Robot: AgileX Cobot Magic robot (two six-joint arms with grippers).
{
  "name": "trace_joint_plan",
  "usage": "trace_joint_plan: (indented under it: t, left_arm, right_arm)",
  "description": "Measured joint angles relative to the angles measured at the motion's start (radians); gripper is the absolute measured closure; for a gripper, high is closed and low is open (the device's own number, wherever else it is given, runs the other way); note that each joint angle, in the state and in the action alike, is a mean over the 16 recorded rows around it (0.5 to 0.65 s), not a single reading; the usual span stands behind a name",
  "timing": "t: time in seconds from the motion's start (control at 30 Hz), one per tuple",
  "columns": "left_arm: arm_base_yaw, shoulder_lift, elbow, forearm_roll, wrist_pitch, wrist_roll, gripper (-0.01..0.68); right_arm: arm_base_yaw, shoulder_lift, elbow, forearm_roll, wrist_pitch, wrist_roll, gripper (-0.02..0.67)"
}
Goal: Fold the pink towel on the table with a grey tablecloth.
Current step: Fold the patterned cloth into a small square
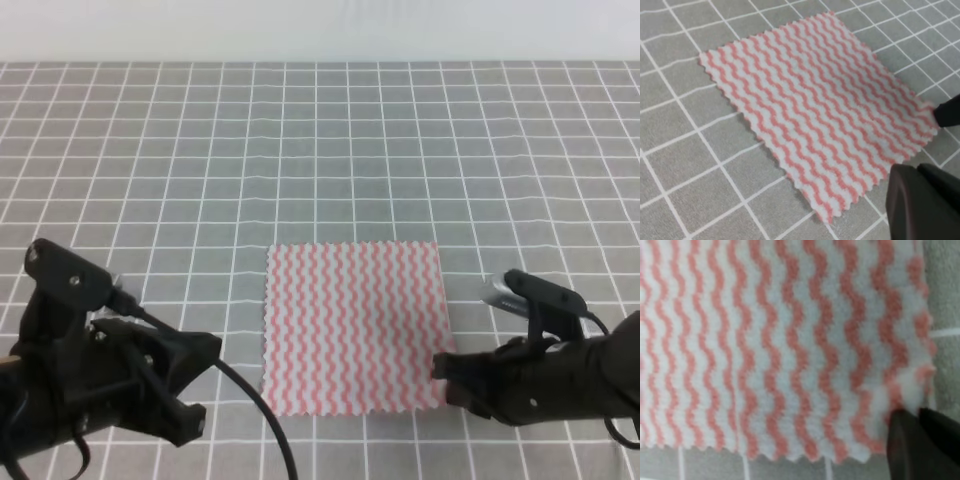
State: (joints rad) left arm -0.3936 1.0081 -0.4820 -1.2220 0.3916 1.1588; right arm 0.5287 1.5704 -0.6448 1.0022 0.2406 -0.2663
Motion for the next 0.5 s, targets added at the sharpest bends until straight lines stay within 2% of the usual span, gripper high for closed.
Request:
trace_joint_plan:
  t: [0.27, 0.5]
  left_arm:
    - [0.0, 0.009, 0.0, -0.04, 0.007, 0.097, 0.673]
    - [0.0, 0.062, -0.001, -0.163, 0.052, 0.276, 0.673]
  right_arm:
    - [0.0, -0.001, -0.059, 0.0, -0.006, -0.028, 0.662]
    - [0.0, 0.012, -0.116, 0.0, -0.014, -0.052, 0.662]
